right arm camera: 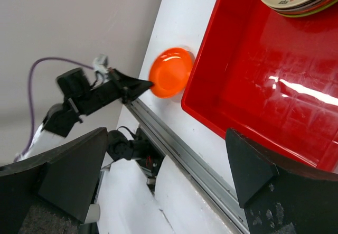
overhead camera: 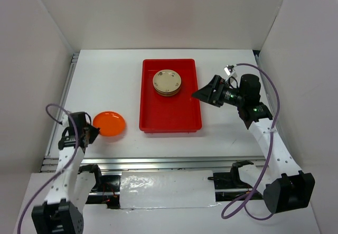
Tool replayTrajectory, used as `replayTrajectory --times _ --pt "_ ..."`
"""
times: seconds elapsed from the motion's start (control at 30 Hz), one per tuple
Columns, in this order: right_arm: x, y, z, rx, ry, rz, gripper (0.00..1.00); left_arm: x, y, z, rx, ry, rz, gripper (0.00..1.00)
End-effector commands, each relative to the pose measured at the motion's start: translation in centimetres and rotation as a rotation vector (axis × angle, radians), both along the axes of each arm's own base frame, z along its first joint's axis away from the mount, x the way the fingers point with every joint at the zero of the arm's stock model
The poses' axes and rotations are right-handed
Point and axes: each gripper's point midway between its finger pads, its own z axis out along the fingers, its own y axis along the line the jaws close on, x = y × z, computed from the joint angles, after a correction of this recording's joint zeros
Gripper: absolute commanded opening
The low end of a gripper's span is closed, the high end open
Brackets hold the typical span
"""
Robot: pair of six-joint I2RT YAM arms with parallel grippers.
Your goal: Place the plates into the plastic bin on the countertop
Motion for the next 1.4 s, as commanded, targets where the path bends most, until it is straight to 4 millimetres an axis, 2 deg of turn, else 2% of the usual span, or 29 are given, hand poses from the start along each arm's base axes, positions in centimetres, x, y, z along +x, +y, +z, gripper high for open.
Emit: replayTrajectory --times 0.0,0.07,0.1,0.17,0.2,0.23,0.27,0.3,0.33,0.4,0.43,0.5,0.53,0.57,0.6,0.63,0.7,0.73,0.8,0.9,1.0,1.07,1.13,1.2,1.23,1.27,1.3,1.33,1.37 --pt "0.4 0.1 2.6 0.01 -0.091 0.007 1.0 -0.4 2.7 6.0 0.127 -0.13 0.116 0.0" --pt "0.7 -0.2 2.6 0.018 -0.086 -0.008 1.0 0.5 2.8 8.4 0.136 -0.205 0.113 0.0" --pt "0.9 -0.5 2.7 0.027 -0.08 -0.032 1.0 1.6 2.9 10.7 0.139 -0.268 0.108 0.0" --pt "1.3 -1.2 2.5 0.029 -0.064 -0.079 1.0 3.8 1.4 12.7 0.102 -0.332 0.012 0.0" --pt "1.9 -2.1 2.6 0.022 -0.064 -0.141 1.0 5.5 0.6 13.4 0.077 -0.345 -0.043 0.0" --pt "2.1 -2.6 2.5 0.024 -0.053 -0.173 1.0 7.6 0.0 15.4 0.074 -0.436 -0.103 0.0" --pt "2.3 -3.1 2.4 0.025 -0.049 -0.202 1.0 9.6 -2.3 15.1 0.007 -0.441 -0.216 0.0" --pt "2.4 -3.9 2.5 0.035 -0.043 -0.246 1.0 11.3 -3.3 16.8 -0.007 -0.503 -0.27 0.0" --pt "2.5 -4.4 2.4 0.041 -0.041 -0.268 1.0 14.1 -5.4 17.8 -0.042 -0.531 -0.355 0.0" --pt "2.3 -4.9 2.3 0.055 -0.032 -0.298 1.0 17.3 -8.1 18.7 -0.054 -0.548 -0.472 0.0" --pt "2.8 -6.1 2.2 0.059 -0.032 -0.339 1.0 20.1 -11.1 18.7 -0.074 -0.521 -0.557 0.0" --pt "2.7 -6.9 2.2 0.075 -0.031 -0.369 1.0 22.4 -14.6 18.3 -0.081 -0.505 -0.659 0.0" --pt "2.7 -7.1 2.1 0.079 -0.024 -0.373 1.0 24.9 -15.8 17.9 -0.087 -0.49 -0.68 0.0" --pt "2.6 -7.3 2.1 0.079 -0.026 -0.373 1.0 25.8 -16.8 17.3 -0.097 -0.479 -0.707 0.0" --pt "2.5 -7.5 2.1 0.079 -0.024 -0.374 1.0 26.1 -18.0 19.6 -0.092 -0.529 -0.734 0.0" --pt "2.5 -7.6 2.0 0.075 -0.022 -0.377 1.0 28.4 -19.0 16.4 -0.11 -0.458 -0.749 0.0" --pt "2.5 -7.8 2.0 0.071 -0.021 -0.377 1.0 29.4 -21.1 15.2 -0.11 -0.425 -0.79 0.0" --pt "2.5 -7.9 2.0 0.069 -0.023 -0.376 1.0 30.5 -21.8 13.8 -0.11 -0.392 -0.801 0.0" --pt "2.4 -7.9 1.9 0.067 -0.023 -0.373 1.0 31.4 -23.0 12.1 -0.086 -0.35 -0.809 0.0" --pt "2.3 -7.9 1.8 0.062 -0.024 -0.36 1.0 31.8 -23.7 10.7 -0.072 -0.324 -0.802 0.0" --pt "2.1 -7.8 1.8 0.061 -0.025 -0.339 1.0 32.3 -24.0 10.2 -0.056 -0.305 -0.785 0.0" --pt "1.9 -7.7 1.9 0.064 -0.031 -0.33 1.0 32.3 -23.9 9.9 -0.046 -0.283 -0.768 0.27" --pt "1.7 -7.5 2.0 0.062 -0.036 -0.32 1.0 32.5 -24.0 10.0 -0.041 -0.276 -0.766 0.44" --pt "1.5 -7.5 2.3 0.058 -0.047 -0.318 1.0 31.9 -24.8 11.3 -0.031 -0.291 -0.789 0.88" --pt "1.5 -7.6 2.7 0.051 -0.061 -0.318 1.0 31.6 -24.9 11.9 -0.018 -0.299 -0.792 0.99" --pt "1.4 -7.6 2.7 0.046 -0.061 -0.318 1.0 30.9 -25.7 13.0 0.002 -0.317 -0.814 0.99" --pt "1.4 -7.6 2.9 0.039 -0.065 -0.319 1.0 30.2 -25.6 15.7 0.02 -0.356 -0.814 0.99" --pt "1.3 -7.7 3.5 0.02 -0.091 -0.319 1.0 29.9 -24.9 16.9 0.078 -0.371 -0.797 0.99" --pt "1.2 -8.0 3.2 -0.003 -0.071 -0.338 1.0 28.6 -25.2 20.6 0.109 -0.43 -0.801 0.99"
